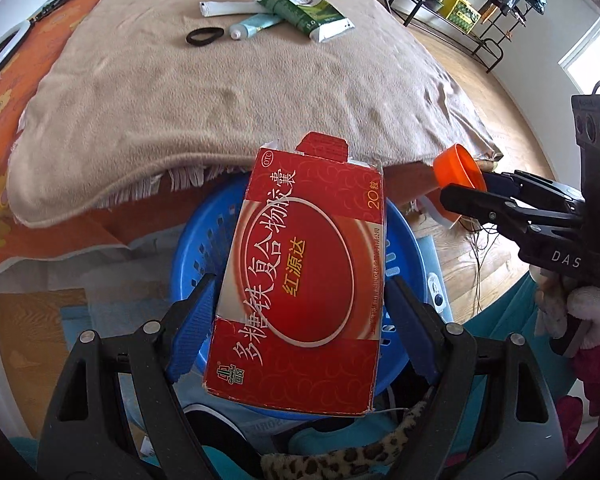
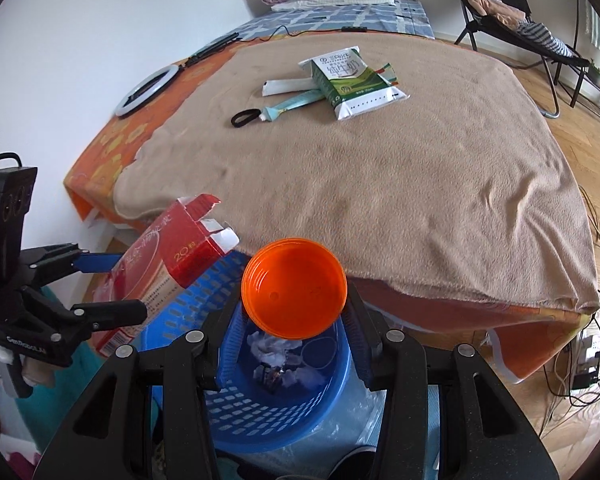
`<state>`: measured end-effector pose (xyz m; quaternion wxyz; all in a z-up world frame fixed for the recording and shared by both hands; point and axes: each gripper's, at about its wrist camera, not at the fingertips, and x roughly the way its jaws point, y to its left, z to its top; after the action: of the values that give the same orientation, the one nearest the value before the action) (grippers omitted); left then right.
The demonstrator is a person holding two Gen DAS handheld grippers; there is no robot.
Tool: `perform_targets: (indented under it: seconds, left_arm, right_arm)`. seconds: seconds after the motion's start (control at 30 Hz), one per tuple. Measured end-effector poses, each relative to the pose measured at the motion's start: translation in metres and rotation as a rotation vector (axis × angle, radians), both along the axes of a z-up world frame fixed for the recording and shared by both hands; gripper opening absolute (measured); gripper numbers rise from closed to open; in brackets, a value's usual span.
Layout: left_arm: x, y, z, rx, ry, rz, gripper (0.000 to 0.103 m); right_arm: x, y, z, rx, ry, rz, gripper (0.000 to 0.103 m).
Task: Collect trash
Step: 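Carry the red box and orange cap over the blue basket, then open the left tool over the basket while the right tool releases the orange cap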
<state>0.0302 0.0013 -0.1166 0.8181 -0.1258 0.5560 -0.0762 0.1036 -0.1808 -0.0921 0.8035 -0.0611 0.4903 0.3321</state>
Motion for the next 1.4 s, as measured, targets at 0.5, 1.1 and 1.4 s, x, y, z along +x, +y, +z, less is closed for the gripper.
perform_targets:
  seconds: [0.5,1.1,1.4]
  left_arm:
    - [-0.011,-0.011,-0.042,0.025,0.128,-0.030,0.085]
    - [-0.002,-0.007,-0.065,0.032,0.200,-0.010,0.087]
    - [-0.001,-0.001,-0.063,0.022,0.193,0.014,0.087]
  right_arm:
    - [-0.025,0.021,-0.041,-0.072,0.064,0.087,0.045]
    - [-0.023,0.027,-0.062,-0.108,0.113,0.101,0.056]
    - [-0.018,0.024,-0.066,-0.099,0.130,0.079,0.059]
